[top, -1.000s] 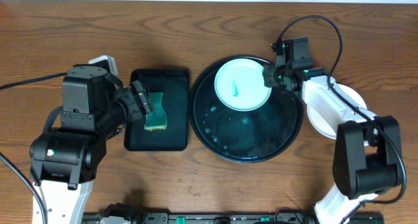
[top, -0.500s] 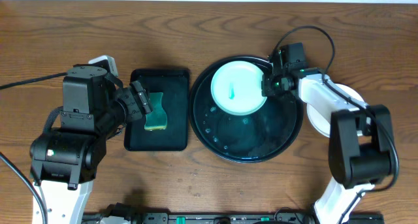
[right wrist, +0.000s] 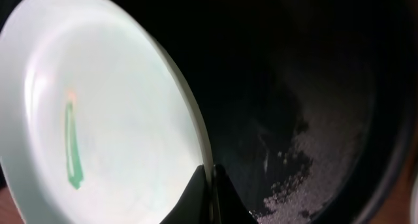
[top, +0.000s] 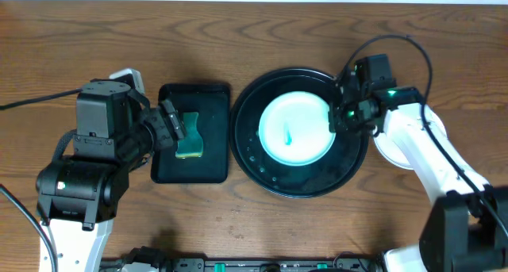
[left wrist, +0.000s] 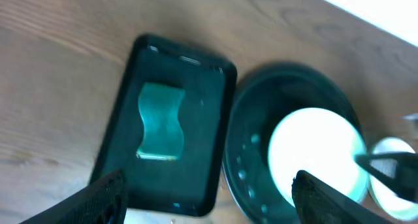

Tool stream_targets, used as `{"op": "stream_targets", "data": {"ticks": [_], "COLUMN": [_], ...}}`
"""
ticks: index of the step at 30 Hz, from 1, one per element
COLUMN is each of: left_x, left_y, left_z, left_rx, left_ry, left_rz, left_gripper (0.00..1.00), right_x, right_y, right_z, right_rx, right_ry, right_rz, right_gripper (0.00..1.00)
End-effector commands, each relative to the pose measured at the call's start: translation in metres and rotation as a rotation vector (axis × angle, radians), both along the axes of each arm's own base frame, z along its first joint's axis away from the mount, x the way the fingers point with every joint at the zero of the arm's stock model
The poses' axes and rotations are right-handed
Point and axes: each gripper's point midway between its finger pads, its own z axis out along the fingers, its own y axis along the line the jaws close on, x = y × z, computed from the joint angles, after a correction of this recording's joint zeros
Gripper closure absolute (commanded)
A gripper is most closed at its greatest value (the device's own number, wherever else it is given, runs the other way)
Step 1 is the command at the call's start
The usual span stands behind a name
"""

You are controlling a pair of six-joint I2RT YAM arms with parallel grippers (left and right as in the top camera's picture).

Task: Clean dirty plates on tray and stack at the side
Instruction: 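Move the right gripper to the remaining mint plate and grip its rim, then grasp the sponge with the left gripper and lift it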

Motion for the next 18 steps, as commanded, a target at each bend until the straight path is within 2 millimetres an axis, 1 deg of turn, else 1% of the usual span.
{"op": "stream_targets", "data": {"ticks": [1, 3, 6, 7, 8, 9, 11, 12, 15, 18], "left_x": [-0.001, -0.004, -0.006, -0.007, -0.009, -0.009, -0.009, -0.007, 0.002, 0.019], "left_y": [-0.009, -0.009, -0.008, -0.006, -0.002, 0.003, 0.012, 0.016, 0.025, 0.023], "left_z": [0.006, -0.001, -0.021, -0.031, -0.042, -0.053, -0.075, -0.088, -0.119, -0.150], "left_rx": [-0.045, -0.027, -0.013, 0.002, 0.026, 0.055, 0.107, 0.136, 0.203, 0.216], "left_ry": [0.002, 0.029, 0.103, 0.138, 0.180, 0.221, 0.295, 0.334, 0.417, 0.479], "left_rz": [-0.034, -0.046, -0.048, -0.047, -0.031, -0.013, 0.014, 0.027, 0.053, 0.048], "left_gripper": [0.19, 0.19, 0.19, 0.21, 0.29, 0.32, 0.34, 0.34, 0.34, 0.34], "right_x": [-0.015, -0.016, -0.015, -0.015, -0.014, -0.014, -0.013, -0.014, -0.014, -0.015], "right_y": [-0.003, -0.004, -0.002, -0.002, -0.002, -0.002, -0.002, -0.002, -0.001, 0.000], "right_z": [-0.043, -0.054, -0.055, -0.053, -0.049, -0.045, -0.034, -0.028, -0.002, 0.023], "right_rx": [-0.052, -0.060, -0.058, -0.057, -0.055, -0.054, -0.050, -0.048, -0.034, -0.015], "right_ry": [0.099, 0.120, 0.110, 0.102, 0.093, 0.082, 0.059, 0.044, -0.019, -0.082], "right_rz": [0.017, 0.028, 0.080, 0.082, 0.082, 0.081, 0.081, 0.080, 0.080, 0.082], "right_gripper": [0.99, 0.99, 0.94, 0.92, 0.90, 0.86, 0.79, 0.78, 0.76, 0.75]}}
